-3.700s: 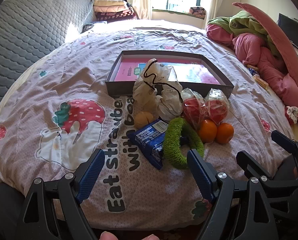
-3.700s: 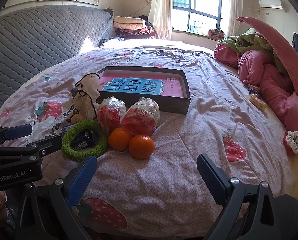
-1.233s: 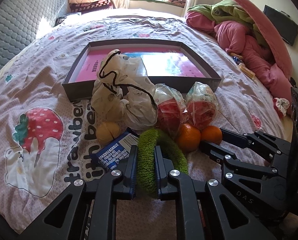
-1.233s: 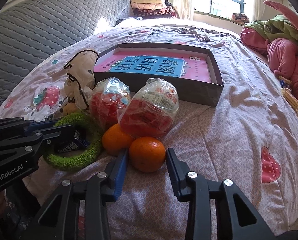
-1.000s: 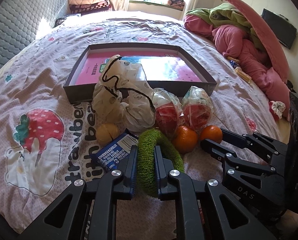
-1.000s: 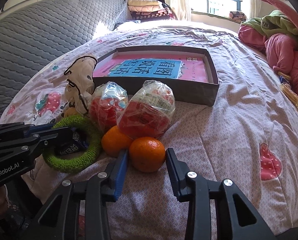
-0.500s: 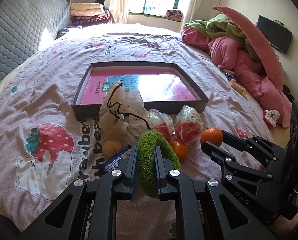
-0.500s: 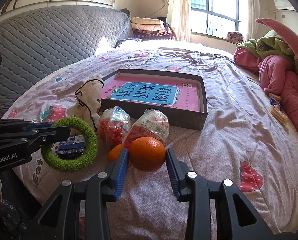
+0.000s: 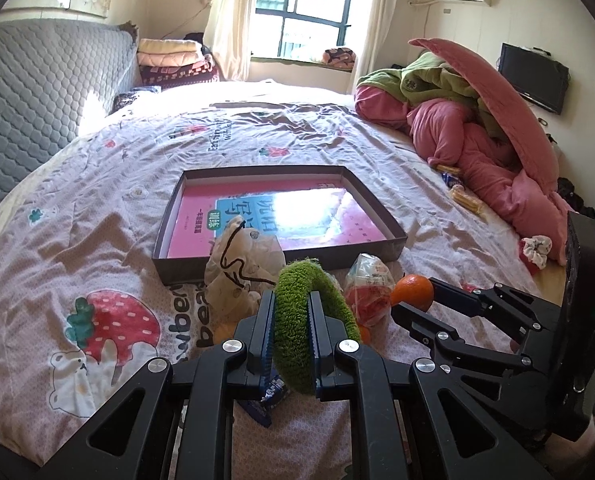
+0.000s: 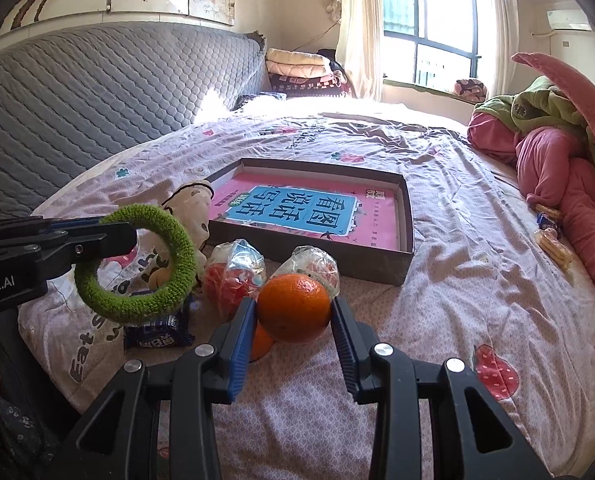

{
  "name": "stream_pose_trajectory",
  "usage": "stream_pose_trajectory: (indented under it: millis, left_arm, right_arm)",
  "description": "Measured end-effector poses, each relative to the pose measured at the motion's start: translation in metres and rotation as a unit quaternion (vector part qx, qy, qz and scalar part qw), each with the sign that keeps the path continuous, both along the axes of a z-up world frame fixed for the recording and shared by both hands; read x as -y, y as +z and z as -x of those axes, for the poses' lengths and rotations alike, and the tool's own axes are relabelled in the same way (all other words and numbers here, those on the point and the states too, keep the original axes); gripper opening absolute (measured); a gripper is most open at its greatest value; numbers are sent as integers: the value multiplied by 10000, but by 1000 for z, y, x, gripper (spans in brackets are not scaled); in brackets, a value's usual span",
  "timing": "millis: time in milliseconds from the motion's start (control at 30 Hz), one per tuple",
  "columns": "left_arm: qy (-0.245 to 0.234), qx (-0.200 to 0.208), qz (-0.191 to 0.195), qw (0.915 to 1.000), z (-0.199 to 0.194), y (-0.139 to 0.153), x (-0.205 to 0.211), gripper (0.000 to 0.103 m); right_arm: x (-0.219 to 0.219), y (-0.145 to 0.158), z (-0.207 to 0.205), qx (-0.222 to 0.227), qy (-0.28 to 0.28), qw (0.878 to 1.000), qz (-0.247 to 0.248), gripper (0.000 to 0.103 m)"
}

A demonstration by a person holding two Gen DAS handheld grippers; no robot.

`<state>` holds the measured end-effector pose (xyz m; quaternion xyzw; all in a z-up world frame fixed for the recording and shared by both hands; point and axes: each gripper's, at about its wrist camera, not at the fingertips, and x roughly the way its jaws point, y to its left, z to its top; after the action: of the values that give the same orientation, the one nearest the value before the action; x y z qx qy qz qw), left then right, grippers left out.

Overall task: Organize objects
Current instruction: 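Grasp and lift the green ring with the left tool while the right tool grasps the orange, then carry the green ring over the tray with the left tool while the right tool carries the orange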

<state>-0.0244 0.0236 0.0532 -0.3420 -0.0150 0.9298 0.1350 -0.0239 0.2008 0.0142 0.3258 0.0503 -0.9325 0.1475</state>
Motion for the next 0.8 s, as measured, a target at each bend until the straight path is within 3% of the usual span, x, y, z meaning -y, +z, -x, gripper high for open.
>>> stream_pose_trajectory:
  millis: [533,800]
  left_arm:
    - [340,-549,-32,9979,33,28,20,15]
    - [505,-542,-159,9971,54,25,35,15]
  right_arm:
    - [1,25,38,-378,-115,9992,-92,39]
    - [1,25,60,-383,-152,9991,-120,39]
